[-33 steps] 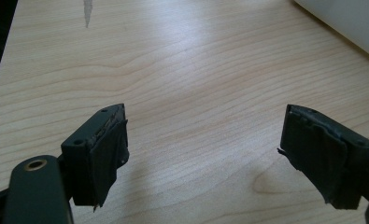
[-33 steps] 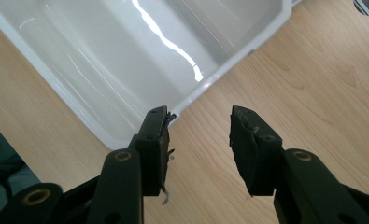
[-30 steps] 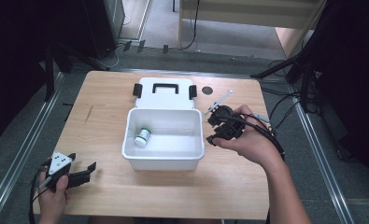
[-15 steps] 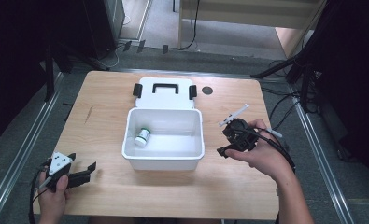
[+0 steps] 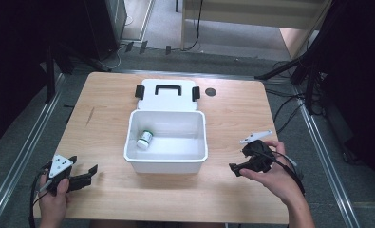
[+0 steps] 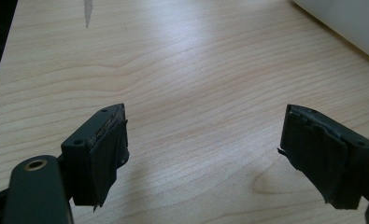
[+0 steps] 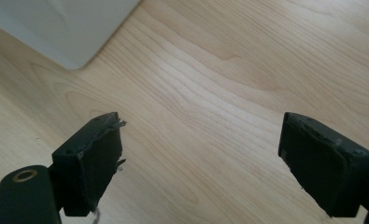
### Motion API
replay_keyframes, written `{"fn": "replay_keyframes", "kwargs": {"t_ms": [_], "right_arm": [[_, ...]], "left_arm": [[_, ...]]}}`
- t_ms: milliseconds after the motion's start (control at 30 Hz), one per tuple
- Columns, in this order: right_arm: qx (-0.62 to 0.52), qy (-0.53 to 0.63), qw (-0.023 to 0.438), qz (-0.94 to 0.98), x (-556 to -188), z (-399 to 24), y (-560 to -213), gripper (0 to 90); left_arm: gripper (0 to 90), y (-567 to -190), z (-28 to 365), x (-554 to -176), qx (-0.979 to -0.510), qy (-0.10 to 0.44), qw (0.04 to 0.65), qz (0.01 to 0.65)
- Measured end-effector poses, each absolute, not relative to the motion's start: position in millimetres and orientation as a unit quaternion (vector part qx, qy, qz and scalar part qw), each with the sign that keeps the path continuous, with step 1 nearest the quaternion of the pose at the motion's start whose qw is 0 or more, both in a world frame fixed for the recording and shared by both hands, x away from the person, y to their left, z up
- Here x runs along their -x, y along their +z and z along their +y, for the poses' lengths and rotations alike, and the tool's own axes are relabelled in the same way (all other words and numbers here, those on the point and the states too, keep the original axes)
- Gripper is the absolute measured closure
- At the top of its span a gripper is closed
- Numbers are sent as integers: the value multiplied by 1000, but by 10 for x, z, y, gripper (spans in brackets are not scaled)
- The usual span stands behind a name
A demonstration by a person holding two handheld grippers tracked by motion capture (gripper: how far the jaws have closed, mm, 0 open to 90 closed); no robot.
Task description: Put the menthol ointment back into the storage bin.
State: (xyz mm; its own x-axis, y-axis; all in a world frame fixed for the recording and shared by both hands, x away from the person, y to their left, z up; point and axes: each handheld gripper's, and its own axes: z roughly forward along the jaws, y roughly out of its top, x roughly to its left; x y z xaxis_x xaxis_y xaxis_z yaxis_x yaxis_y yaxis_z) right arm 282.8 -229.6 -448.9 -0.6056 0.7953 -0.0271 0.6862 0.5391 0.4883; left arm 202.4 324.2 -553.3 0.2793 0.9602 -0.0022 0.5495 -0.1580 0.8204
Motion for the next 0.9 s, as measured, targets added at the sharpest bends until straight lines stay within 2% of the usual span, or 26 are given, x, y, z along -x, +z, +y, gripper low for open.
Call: {"fn": "replay_keyframes", "kwargs": {"t_ms": [367,667,800,900], "right_arm": [[-481,317,156,803,-2554,-2781,-4935,20],[-515,393,170,743,-2328,-3150,-5305,18],[-519,455,150,709,-2266,-3264,-5422,19],[-527,474,153,688,-2266,-3291,-5463,24]], "left_arm": [[160,-5531,3244,-2017,-706,278,373,534],[160,-5531,3244,-2020,-704,277,371,537],[161,-5530,3261,-2022,-702,277,372,541],[160,-5527,3288,-2019,-696,273,379,546]]}}
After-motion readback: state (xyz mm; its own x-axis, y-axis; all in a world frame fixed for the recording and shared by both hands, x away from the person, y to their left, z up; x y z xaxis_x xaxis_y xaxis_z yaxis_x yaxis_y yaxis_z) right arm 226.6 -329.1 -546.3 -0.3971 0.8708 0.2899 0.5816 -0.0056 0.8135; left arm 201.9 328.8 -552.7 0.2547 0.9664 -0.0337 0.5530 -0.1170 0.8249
